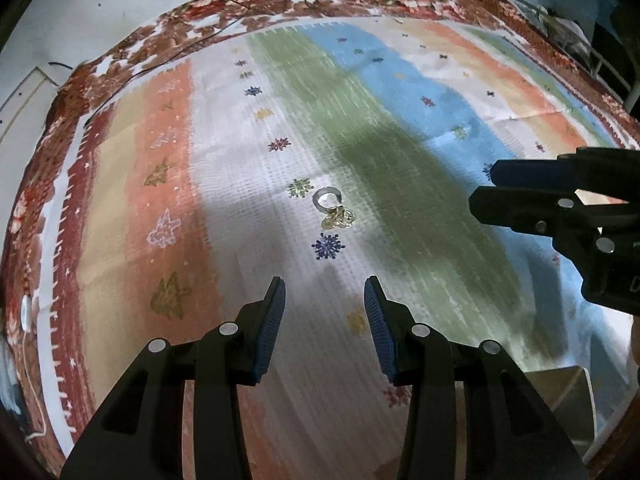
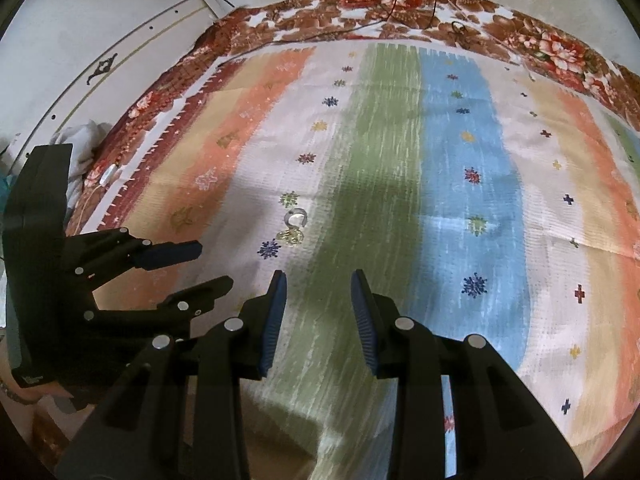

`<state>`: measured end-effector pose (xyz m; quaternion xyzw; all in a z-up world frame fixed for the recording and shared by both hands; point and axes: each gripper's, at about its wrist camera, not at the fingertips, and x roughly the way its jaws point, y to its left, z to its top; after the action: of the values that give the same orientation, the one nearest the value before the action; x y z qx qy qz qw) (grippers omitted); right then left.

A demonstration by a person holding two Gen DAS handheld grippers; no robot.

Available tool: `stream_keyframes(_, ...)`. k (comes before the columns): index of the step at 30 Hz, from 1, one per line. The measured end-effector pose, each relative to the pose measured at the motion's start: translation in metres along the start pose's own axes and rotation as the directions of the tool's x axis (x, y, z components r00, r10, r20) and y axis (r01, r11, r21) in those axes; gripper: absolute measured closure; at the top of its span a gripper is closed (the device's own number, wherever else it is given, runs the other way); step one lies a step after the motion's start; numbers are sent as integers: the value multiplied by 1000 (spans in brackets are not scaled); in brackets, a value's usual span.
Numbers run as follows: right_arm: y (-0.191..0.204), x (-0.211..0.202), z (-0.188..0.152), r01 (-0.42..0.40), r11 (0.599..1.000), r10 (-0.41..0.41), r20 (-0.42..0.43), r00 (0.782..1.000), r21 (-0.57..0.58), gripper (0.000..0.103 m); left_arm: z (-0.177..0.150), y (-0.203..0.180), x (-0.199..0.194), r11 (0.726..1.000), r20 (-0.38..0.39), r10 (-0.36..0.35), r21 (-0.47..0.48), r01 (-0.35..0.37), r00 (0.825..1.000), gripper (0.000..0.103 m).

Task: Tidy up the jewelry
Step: 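Move both tools toward the silver ring and gold charm on the cloth, then grasp the gold charm with the left tool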

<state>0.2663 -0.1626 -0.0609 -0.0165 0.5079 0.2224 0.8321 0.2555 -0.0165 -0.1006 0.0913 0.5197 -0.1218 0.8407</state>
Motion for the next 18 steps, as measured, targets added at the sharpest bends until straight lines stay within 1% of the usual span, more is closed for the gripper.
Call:
stream_keyframes(4,-4,12,7,-6,1000,7,-21,1000,5,68,7,0,11,1000,-12,-13,14,13,1000,62)
stream_keyframes(9,-11,28,16,-52,998,53,-54,997,33,68,12,1,25,999,-19,-43,13,44,999,62)
stream_keyframes(15,-18,49,23,-89,994,95,-100,990,63,68,19,7,42,997,-27,-79,-4,79,996,62)
stream_keyframes(18,-18,58,27,-98,993,106,-114,988,72,68,23,9,47,994,-25,-108,-8,108,994,62)
